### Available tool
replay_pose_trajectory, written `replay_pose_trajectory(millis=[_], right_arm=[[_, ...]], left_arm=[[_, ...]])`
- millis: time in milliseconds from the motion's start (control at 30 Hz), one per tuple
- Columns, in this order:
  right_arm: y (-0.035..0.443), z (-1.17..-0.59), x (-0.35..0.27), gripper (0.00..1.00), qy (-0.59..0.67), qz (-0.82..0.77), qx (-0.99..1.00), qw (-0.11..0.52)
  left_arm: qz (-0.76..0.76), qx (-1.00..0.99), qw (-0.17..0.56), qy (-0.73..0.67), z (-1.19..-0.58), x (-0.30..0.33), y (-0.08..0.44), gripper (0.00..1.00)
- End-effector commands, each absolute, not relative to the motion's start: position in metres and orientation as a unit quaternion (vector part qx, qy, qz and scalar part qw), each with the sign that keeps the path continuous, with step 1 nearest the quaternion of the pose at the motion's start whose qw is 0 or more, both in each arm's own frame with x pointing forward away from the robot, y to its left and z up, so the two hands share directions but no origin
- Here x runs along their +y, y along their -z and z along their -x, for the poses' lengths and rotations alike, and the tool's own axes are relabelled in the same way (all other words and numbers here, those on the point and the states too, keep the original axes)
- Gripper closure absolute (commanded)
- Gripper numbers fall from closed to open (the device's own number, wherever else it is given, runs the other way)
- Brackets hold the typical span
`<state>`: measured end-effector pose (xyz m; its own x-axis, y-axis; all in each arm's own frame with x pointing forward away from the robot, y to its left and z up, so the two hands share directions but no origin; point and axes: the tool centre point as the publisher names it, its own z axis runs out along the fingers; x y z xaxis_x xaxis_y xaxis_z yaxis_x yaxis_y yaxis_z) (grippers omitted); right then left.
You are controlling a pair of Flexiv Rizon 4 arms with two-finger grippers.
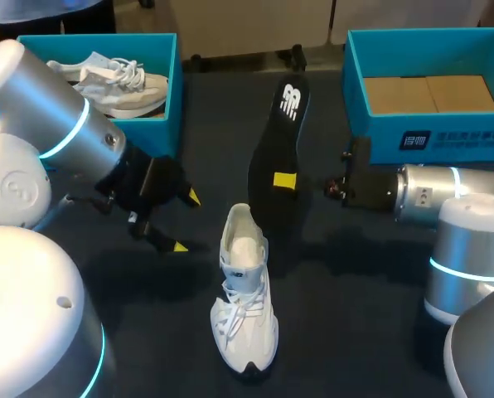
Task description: Take the shoe out of the shoebox, open the shoe tongue, remove and reinsert the insole, then place the shoe into the shoebox
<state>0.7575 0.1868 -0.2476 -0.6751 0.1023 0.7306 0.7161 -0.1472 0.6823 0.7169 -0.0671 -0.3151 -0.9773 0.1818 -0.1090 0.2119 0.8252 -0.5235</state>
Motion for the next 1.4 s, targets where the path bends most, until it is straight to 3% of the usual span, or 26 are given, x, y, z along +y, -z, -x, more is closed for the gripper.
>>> replay_pose_trajectory(millis=[33,1400], right_arm=[[0.25,-0.759,0.195,1.0,0.681,0.335,-0.612,0.224],[0.277,-0.766,0.226,1.0,0.698,0.271,-0.643,0.16]], left_arm=[[-0.103,0.956,0.027,0.274,-0.718,-0.072,0.317,0.0],[-0.025,0.976,-0.036,0.216,-0.714,-0.092,0.352,0.0]])
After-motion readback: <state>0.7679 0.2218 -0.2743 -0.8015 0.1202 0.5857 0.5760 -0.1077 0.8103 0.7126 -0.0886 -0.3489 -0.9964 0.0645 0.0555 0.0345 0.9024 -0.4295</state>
